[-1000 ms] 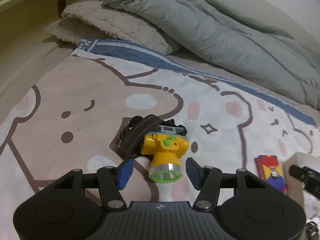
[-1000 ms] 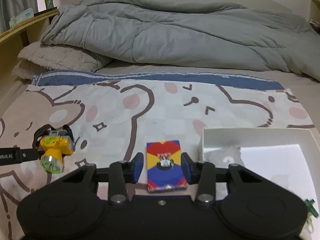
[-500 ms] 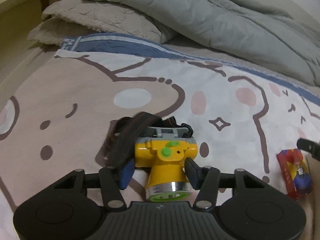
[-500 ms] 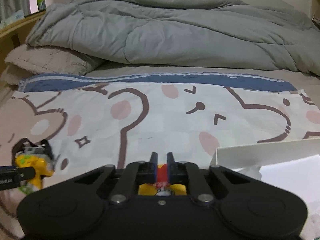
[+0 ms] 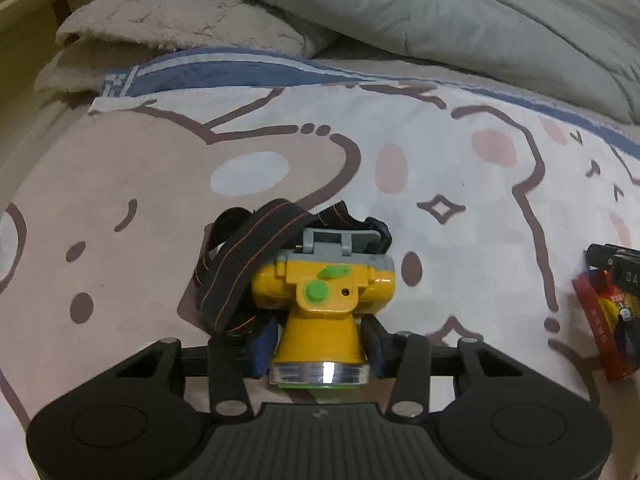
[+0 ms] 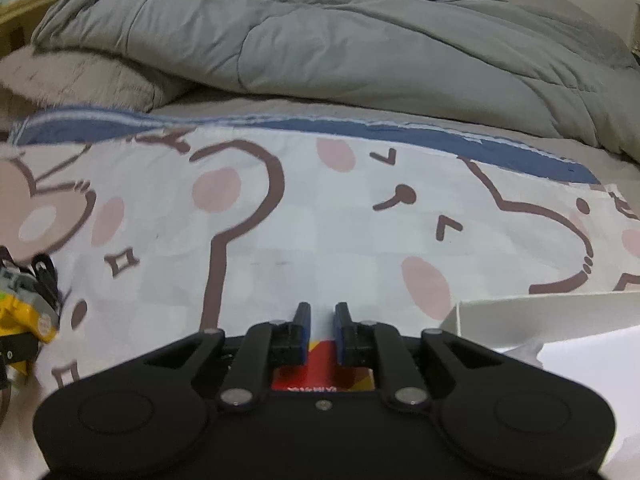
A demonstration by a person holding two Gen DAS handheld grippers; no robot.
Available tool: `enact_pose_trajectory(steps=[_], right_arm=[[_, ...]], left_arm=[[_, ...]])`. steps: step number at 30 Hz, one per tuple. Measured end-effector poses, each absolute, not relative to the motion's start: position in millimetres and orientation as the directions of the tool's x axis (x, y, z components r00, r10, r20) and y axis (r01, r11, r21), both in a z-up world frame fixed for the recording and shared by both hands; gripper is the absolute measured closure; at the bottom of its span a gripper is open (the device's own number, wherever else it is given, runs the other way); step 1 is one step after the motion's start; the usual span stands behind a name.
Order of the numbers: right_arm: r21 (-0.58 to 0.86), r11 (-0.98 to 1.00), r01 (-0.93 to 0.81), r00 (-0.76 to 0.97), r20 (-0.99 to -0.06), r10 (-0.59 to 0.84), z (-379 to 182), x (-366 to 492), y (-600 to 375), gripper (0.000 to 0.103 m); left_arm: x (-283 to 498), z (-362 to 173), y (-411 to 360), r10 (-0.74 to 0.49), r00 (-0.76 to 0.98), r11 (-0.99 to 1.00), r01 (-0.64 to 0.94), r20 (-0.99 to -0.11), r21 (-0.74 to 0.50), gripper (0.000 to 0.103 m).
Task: Organize objects
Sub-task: 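Grasp the yellow headlamp with the left tool while the right tool grasps the red-yellow-blue card box, then lift the headlamp with the left tool while the right tool lifts the card box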
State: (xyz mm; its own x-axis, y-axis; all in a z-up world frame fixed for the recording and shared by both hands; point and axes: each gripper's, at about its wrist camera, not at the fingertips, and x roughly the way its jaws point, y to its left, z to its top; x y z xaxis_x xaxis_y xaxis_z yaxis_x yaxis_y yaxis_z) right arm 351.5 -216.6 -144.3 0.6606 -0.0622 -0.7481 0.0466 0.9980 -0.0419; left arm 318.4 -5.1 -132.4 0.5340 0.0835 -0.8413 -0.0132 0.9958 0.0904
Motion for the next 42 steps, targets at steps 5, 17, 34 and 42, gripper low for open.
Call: enact_pose_trajectory(steps=[5, 17, 34, 42], right_arm=[[-0.023, 0.999, 0.034, 0.591, -0.806, -0.038, -145, 345, -216, 0.091], [0.001, 0.999, -0.039, 0.491, -0.871, 0.020, -138, 303, -200, 0.090], [0.025, 0.984, -0.176, 0.443, -0.891, 0.102, -102, 237, -196, 0.049], [-0.041, 0.981, -0.188, 0.417, -0.908, 0.042, -110, 235, -206, 0.038]], left_arm=[[310, -131, -8, 0.096, 0.513, 0.992, 0.026, -0.853, 0.127, 0.056], [258, -127, -13, 0.090, 0.501, 0.959, 0.189, -0.861, 0.210, 0.056], [220, -115, -13, 0.050, 0.468, 0.938, 0.281, -0.883, 0.202, 0.057], [222, -114, -15, 0.060, 0.455, 0.940, 0.274, -0.888, 0.204, 0.057]])
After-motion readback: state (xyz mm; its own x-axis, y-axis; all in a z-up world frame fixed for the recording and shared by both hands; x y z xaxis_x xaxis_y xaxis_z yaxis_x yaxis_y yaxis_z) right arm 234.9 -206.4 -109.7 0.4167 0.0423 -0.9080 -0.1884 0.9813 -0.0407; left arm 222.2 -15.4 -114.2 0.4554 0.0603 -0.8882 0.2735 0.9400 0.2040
